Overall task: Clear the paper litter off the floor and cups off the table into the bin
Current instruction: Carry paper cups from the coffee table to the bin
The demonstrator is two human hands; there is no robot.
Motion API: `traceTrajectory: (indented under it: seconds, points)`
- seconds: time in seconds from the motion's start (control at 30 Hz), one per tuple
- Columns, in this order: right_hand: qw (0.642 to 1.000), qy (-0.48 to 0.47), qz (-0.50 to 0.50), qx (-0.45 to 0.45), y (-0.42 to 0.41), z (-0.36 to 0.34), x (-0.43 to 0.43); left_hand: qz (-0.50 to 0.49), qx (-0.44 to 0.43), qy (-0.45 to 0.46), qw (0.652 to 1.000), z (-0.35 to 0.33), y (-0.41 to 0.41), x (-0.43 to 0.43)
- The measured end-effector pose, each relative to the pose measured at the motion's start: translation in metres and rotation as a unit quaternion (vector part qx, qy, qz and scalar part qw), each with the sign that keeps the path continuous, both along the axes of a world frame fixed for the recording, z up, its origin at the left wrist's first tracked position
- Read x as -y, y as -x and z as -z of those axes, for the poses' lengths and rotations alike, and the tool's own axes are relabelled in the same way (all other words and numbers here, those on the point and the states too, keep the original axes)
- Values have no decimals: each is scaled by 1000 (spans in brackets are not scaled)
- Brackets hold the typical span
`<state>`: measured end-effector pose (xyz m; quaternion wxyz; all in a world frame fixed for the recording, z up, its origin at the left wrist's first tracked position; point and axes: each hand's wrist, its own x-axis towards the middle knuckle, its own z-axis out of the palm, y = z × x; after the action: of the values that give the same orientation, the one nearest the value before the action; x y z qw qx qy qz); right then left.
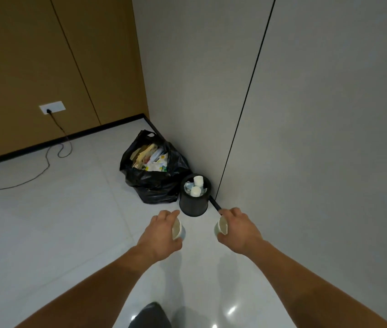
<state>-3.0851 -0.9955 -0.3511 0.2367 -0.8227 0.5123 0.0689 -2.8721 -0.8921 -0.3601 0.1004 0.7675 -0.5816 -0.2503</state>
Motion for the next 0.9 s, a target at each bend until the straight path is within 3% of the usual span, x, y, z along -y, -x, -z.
traceTrajectory:
  seconds: [0.53, 0.9]
  points:
    - [1000, 14, -3, -1, -102, 10, 274, 26, -22, -2, 999, 22, -94, 299]
    - [991, -58, -120, -27, -154, 100, 451, -110, -66, -73, 989, 102, -97, 420]
